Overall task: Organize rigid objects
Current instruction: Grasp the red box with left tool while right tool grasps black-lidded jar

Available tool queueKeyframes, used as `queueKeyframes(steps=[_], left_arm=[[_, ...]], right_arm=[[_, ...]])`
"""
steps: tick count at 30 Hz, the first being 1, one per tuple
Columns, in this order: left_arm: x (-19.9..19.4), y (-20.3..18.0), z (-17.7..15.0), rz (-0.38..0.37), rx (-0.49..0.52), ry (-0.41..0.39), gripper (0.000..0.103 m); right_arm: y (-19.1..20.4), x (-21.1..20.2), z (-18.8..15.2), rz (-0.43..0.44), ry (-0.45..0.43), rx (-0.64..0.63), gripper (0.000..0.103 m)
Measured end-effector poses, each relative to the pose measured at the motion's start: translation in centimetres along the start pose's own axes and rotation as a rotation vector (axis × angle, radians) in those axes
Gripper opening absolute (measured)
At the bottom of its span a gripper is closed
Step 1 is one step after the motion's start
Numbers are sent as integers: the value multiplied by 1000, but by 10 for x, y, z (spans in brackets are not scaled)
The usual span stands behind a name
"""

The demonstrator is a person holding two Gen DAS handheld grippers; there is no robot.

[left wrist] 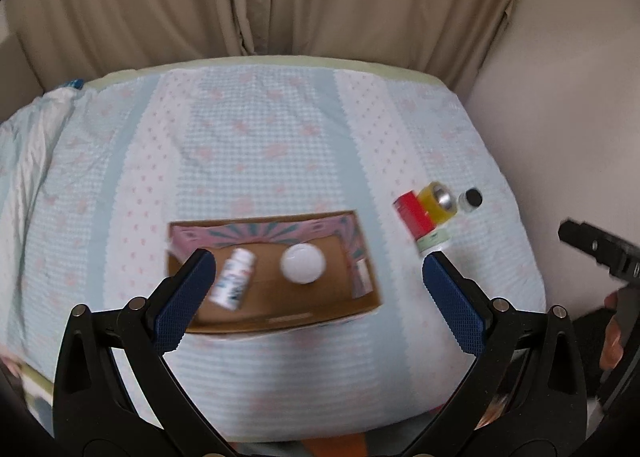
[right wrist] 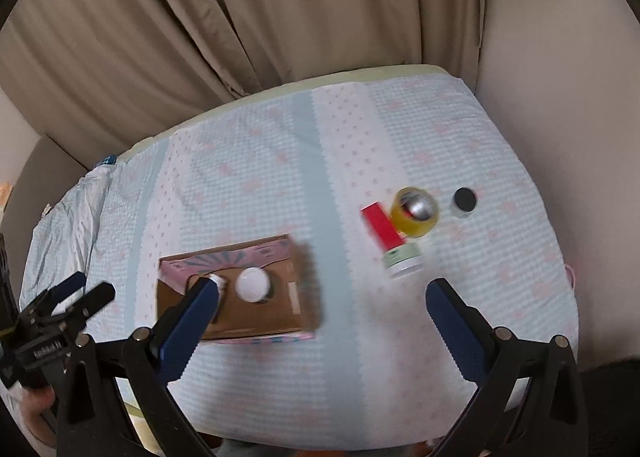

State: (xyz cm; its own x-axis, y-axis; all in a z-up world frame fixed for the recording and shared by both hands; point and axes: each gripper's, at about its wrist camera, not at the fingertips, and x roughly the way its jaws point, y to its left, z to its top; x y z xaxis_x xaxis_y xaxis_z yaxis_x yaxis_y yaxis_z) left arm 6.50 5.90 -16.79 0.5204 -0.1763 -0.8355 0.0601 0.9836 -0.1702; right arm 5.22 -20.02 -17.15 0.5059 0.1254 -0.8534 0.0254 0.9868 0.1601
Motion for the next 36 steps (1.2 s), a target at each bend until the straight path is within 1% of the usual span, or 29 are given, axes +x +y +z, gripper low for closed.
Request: queueKeyframes(steps=[2,4,9,12,15,18,21,24,27,30,32,36], left_arm=[[10,-26,0,10,-35,21,103],[21,-58,-2,1,-67,24,103],[57,-116,-5,5,-119,83,103],[78,-143,-7,16,-119,112,103],[100,-164,-9,20,-105,145,103],[126,-177,-7,10,-99,183,103],[151,-180,-2,-4,-96,214,103],[184,-190,4,-18,-93,263,103],[218,-197,9,-17,-74,315,103],[254,-202,11,-14,-64,373,103],[278,-204,11,-12,-65,413,103],[330,-207,13,6,-57,486,103]], right_arm=[[-33,3,4,17,20,-23,103],[-67,8,10,74,35,-20,103],[-129,30,26,133,70,-11,103],[-151,50,33,161,102,-12,103],[-166,69,39,169,130,-7,103],[-179,87,45,175,142,22,103],[-190,104,50,157,159,43,103],[-201,119,57,128,179,52,103],[-216,135,67,90,190,54,103],[-230,156,74,39,198,60,103],[-238,174,78,-10,214,48,103],[-252,214,79,-83,261,-9,103]])
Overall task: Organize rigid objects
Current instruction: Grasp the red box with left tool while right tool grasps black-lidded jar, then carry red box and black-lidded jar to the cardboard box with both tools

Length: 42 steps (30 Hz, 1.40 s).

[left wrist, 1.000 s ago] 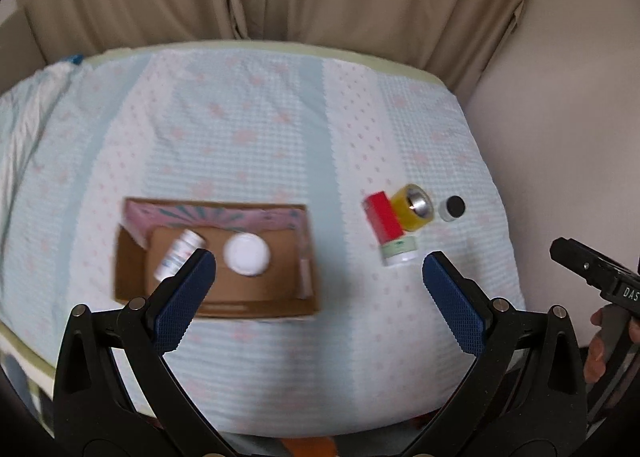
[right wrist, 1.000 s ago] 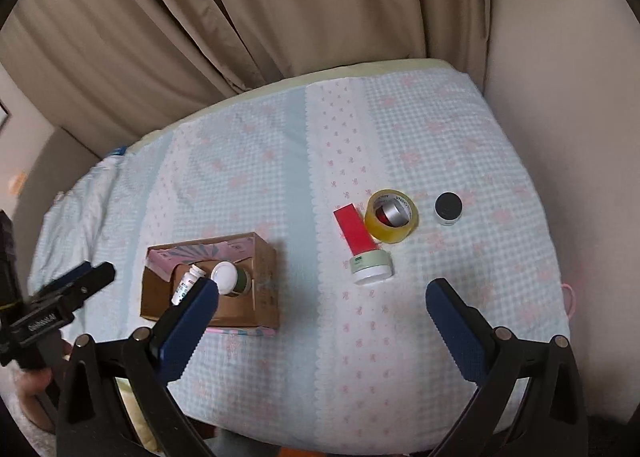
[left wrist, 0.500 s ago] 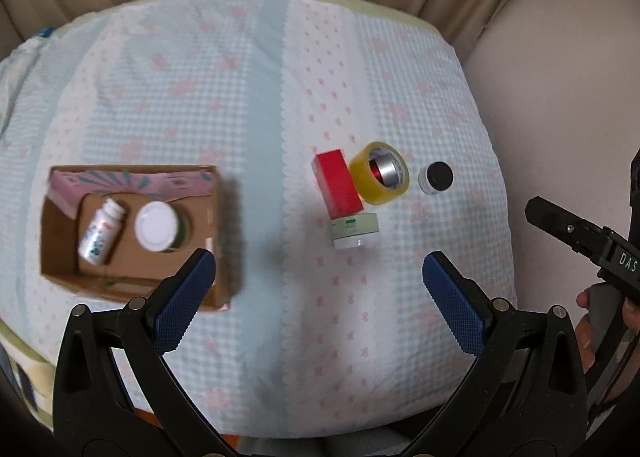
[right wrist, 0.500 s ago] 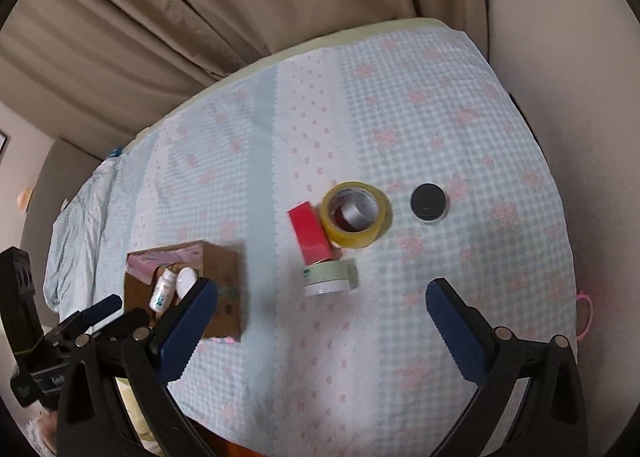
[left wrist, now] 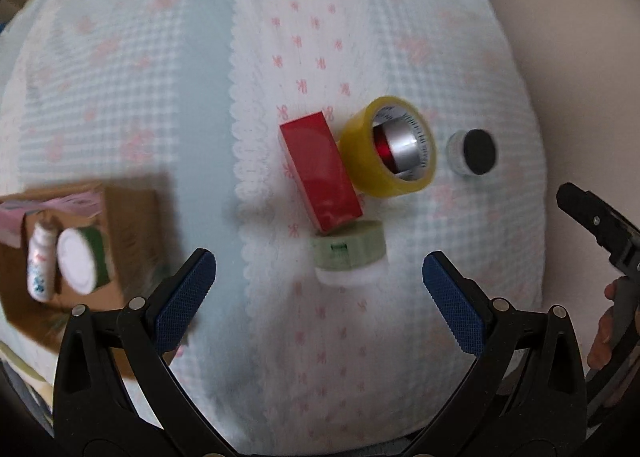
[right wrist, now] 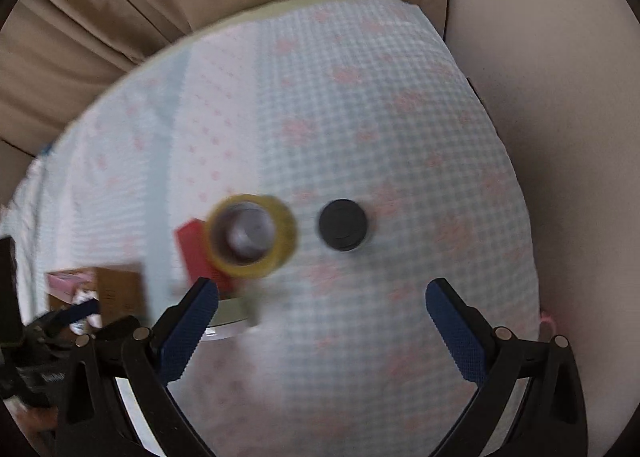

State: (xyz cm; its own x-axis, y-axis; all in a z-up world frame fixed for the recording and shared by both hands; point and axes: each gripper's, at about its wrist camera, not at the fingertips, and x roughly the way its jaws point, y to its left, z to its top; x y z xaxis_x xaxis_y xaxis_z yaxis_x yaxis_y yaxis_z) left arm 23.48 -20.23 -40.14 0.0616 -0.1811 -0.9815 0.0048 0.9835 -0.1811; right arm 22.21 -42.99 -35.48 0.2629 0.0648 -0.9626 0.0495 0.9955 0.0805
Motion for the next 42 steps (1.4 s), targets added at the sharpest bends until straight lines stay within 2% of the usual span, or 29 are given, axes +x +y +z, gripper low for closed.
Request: queueKeyframes(steps=[2,7,13,17,21,24,28,29,31,32,35,42], left_arm=[[22,-2,7,12,7,33,102],[73,-2,22,27,0,129,93],[104,5,31,45,-65,197,88],[113,7,32,53,-76,214,87],[126,6,35,41,-73,245,73],[131,4,35,34,-64,258,67],[133,3,34,29,-56,258,64],[133,3,34,23,-57,259,63],[135,0,35,-6,-53,258,50],[137,-4,36,-3,-45,257,50],[136,-5,36,-6,-46,255,49],[119,6,39,-25,-88,211,46]], right_arm=[[-5,20,4,-30,26,-24,103],[-15,66,6,-64,101,-64,103],[-17,99,8,-87,153,-89,102],[-17,118,10,-96,182,-114,94],[-14,131,13,-100,198,-151,84],[-11,137,18,-122,195,-182,82],[0,142,27,-139,178,-223,80],[2,144,29,-135,180,-239,74],[5,147,32,-105,189,-255,62],[8,148,32,-94,195,-263,53],[15,149,33,-100,181,-279,53],[15,152,31,-78,187,-231,53]])
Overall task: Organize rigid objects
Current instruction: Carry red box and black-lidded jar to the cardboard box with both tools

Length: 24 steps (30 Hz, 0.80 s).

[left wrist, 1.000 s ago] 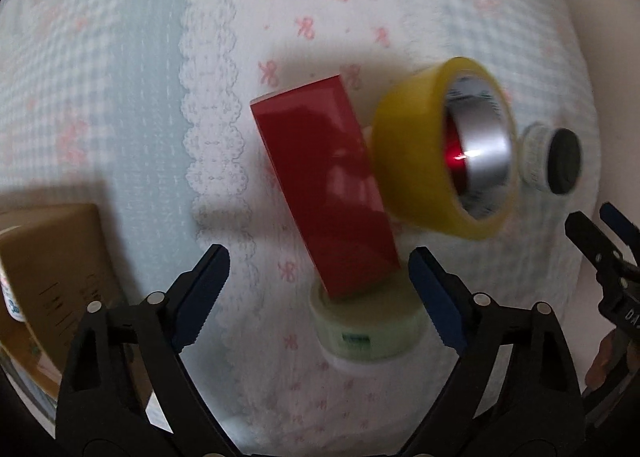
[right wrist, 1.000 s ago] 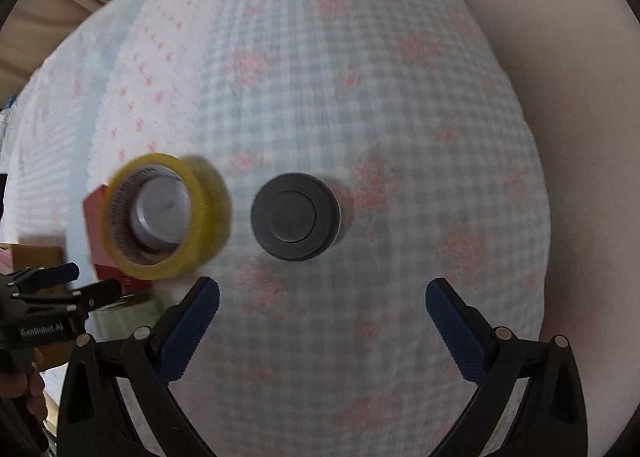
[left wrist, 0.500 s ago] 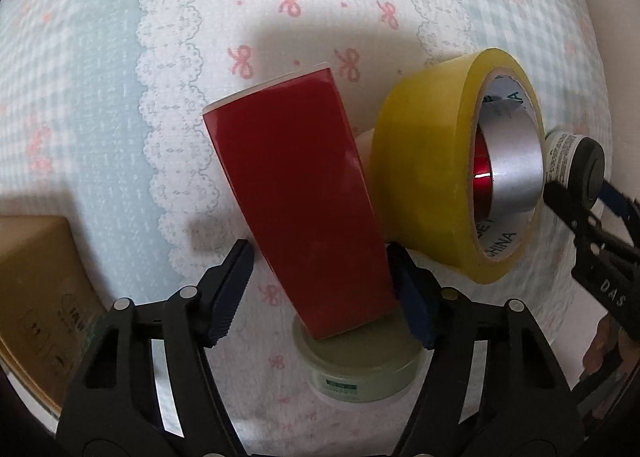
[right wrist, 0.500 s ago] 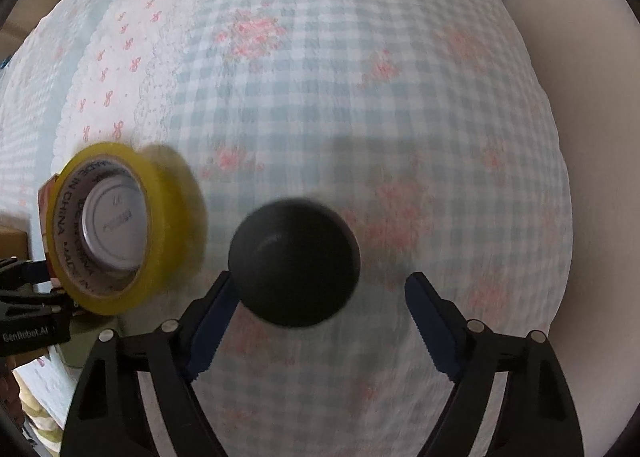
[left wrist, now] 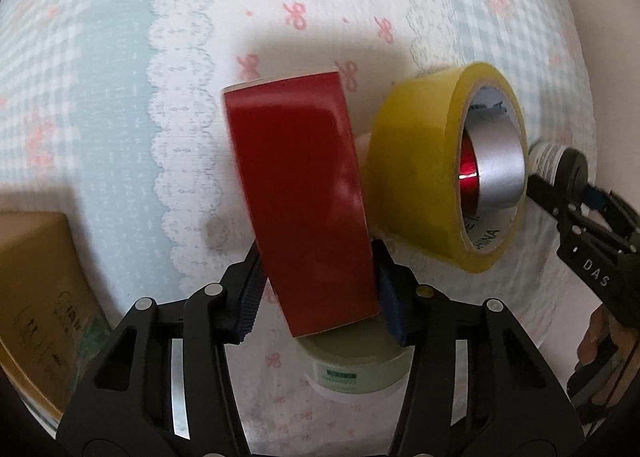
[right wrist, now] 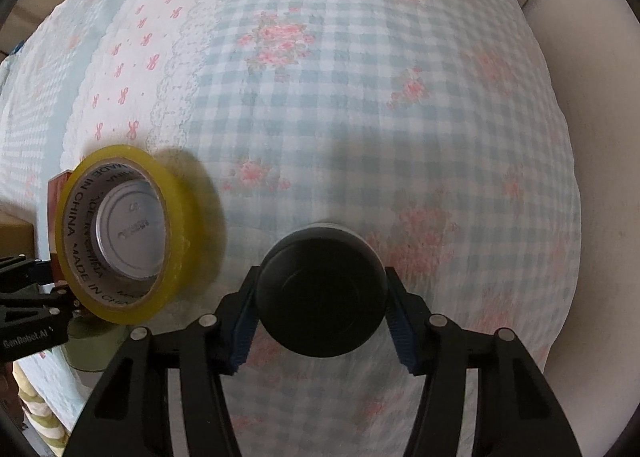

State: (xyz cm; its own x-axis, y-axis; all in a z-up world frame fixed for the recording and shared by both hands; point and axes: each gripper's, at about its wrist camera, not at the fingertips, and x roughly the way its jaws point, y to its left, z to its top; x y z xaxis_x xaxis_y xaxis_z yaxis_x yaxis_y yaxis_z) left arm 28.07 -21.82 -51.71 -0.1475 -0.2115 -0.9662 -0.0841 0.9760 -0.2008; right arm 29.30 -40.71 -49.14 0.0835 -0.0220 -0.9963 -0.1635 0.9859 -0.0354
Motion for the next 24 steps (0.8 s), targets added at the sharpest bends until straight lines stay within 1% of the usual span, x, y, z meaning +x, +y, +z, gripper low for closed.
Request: queueKeyframes(steps=[2,8,11,12,15,17,19,20,24], left_arm=[[-7,5,-1,-8,-12,-15,45],[-40,25,0,-34,-59,-75,42],[-58,34,3,-42,-79,-121,41],[-66,38,4,-56,-86,-138,40],[-88,44,13,-72,-82,-187,38],[-98,47,6,-67,-78,-196,37],[-104,53,3,-84,-82,-206,37],[-107,56,1,-90,-84,-209,37],[-125,59,-15,-113,-87,-235,37]], right_arm=[[-7,-4,-3,9,0,11,53],[-8,-24,-9,36,-20,52,53],[-10,-39,-11,42,-40,64,53],[-11,-43,-11,46,-46,68,53],[-13,-57,-13,55,-65,86,53],[-13,-66,-17,61,-78,97,53],[-11,-73,-24,68,-90,107,53],[-6,-74,-21,69,-95,111,53],[-6,-93,-26,83,-122,123,53]])
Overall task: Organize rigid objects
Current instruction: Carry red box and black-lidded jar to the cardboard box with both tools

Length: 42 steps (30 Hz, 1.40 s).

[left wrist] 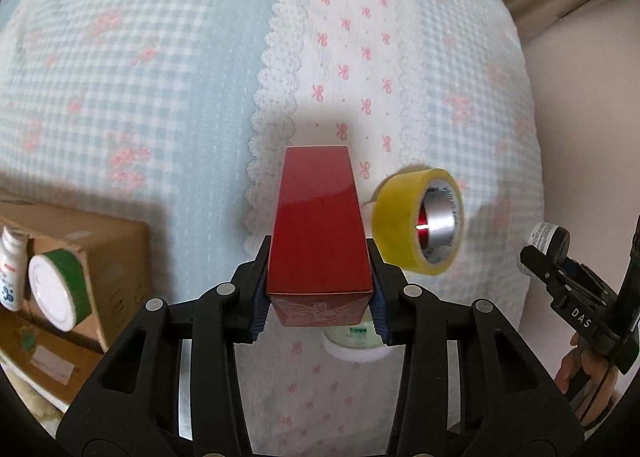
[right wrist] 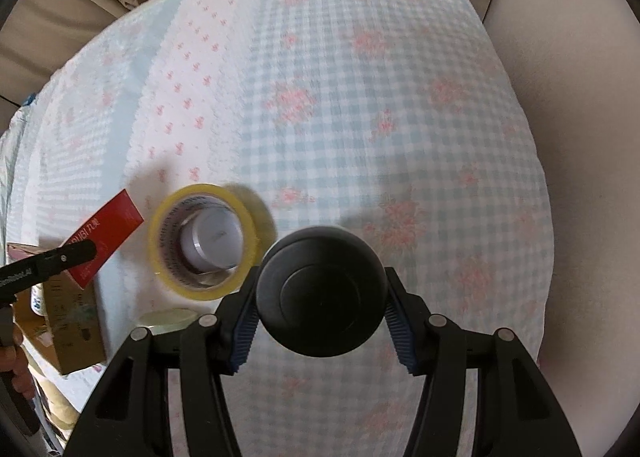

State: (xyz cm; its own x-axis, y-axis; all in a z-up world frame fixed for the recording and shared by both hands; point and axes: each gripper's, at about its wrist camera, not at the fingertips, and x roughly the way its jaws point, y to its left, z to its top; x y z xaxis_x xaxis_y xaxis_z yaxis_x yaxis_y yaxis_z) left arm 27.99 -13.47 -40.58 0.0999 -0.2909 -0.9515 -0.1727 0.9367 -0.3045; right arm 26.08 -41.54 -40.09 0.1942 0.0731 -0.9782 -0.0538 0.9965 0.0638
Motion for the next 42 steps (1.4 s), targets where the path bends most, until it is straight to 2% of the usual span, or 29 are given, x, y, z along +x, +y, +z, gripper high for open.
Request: queueKeyframes(steps=[5,12,17,22,29,34,38,42], left_arm=[[-35,-7,-20,-42,6,-66,37],[-125,-2,-54,-121,1,-204,37],[-194,17,-87,-171,-31,-299,37],[-253,48,-120,-155,-53,-383,37],[-298,112,-155,-133,-114,-426,37],[-307,166,-168,-135,-128,-432,37],[-307,220,-169,-161,-124,-405,37],[-298,270,-163,-167,-89,-353,37]], right_arm=[[12,-34,-3,24,-56,16,53],[38,-118,-21,52,-174,-5,53],[68,-173,-38,93,-255,-57,53],[111,-208,-50,168,-314,-130,53],[180,-225,-74,259,-323,-191,53],[237,-222,-94,284,-303,-210,53],[274,-207,-107,295,-278,-167,53],[316,-184,-116,308,-236,-72,53]])
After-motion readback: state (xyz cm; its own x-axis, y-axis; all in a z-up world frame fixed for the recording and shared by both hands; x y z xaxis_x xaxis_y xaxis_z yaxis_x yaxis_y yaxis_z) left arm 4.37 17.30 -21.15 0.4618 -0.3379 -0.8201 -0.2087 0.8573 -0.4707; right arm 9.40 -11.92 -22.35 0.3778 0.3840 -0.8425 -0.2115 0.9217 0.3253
